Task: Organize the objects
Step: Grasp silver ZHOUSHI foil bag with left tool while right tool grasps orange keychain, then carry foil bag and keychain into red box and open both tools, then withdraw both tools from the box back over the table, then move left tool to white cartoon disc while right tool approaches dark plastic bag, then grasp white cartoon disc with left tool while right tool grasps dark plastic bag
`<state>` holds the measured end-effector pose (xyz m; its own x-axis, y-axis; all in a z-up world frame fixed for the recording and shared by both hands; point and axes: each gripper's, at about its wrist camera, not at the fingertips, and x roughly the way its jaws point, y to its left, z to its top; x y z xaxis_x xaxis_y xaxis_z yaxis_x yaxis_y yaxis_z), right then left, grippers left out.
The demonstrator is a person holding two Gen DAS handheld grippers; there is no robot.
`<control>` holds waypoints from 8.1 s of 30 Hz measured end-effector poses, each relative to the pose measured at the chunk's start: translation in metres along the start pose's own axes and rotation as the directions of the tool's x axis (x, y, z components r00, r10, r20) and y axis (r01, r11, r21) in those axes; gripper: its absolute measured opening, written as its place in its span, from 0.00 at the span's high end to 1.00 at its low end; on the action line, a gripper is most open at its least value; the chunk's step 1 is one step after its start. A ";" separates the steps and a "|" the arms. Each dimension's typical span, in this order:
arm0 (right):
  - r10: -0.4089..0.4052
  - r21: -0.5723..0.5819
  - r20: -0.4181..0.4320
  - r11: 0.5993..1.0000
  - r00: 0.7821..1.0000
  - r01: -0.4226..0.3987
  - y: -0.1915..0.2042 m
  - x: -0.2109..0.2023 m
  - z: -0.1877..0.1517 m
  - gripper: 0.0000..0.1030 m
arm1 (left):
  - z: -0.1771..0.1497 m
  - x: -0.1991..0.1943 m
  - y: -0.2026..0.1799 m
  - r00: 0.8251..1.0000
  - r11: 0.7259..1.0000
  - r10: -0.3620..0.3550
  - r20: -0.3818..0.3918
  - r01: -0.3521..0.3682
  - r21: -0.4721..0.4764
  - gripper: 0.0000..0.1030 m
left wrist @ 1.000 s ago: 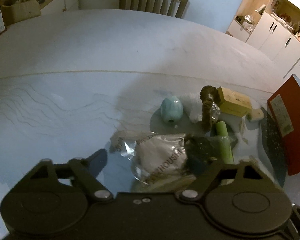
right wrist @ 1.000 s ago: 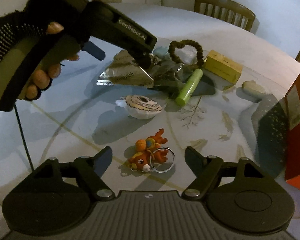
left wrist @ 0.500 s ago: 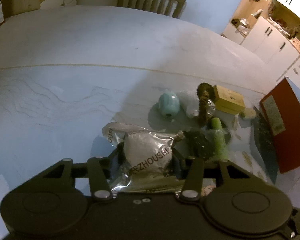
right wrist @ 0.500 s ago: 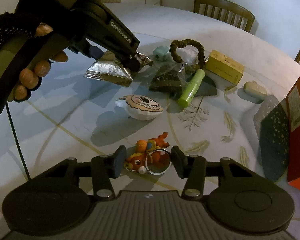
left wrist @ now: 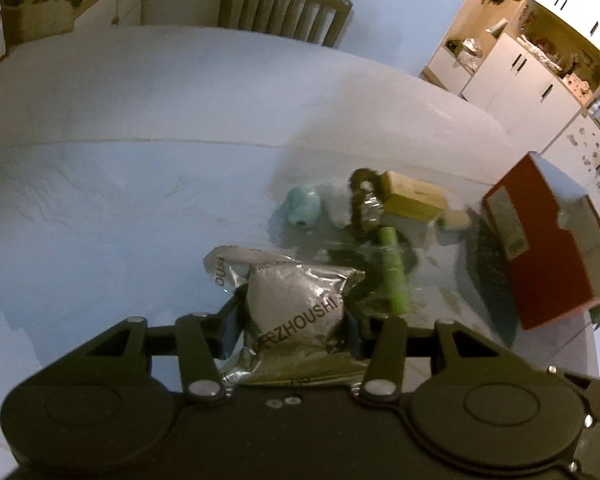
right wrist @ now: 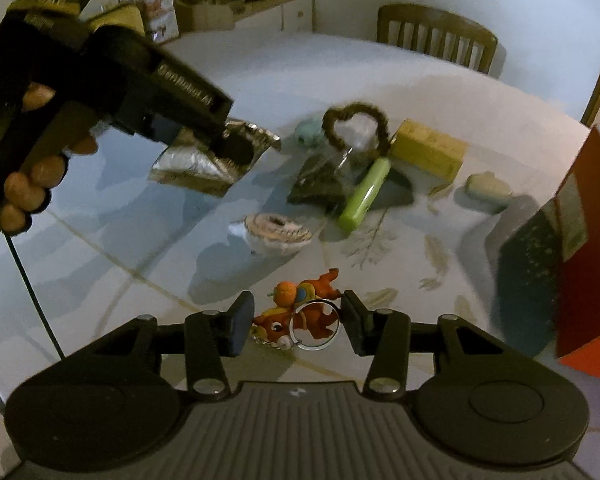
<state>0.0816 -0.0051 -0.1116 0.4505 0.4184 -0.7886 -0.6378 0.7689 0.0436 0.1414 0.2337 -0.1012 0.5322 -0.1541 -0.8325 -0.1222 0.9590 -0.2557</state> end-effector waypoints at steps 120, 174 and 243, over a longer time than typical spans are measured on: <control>-0.140 0.327 0.082 0.939 0.987 0.106 -0.379 -0.122 -0.007 0.46 | 0.030 0.100 -0.384 0.993 0.953 -0.076 -0.094 0.100 0.285 0.28; -0.069 0.265 0.226 0.964 0.972 0.006 -0.127 -0.130 0.020 0.18 | 0.032 -0.061 -0.109 0.958 0.984 -0.066 0.281 0.017 0.176 0.00; -0.016 0.027 -0.071 0.999 0.997 0.018 -0.024 0.087 0.098 0.70 | -0.046 0.050 -0.044 0.988 0.975 -0.123 0.092 0.103 0.196 0.60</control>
<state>0.1974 0.0599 -0.1213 0.4153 0.3707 -0.8307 -0.6124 0.7892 0.0461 0.1350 0.1730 -0.1538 0.6179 -0.2487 -0.7459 0.0999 0.9658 -0.2392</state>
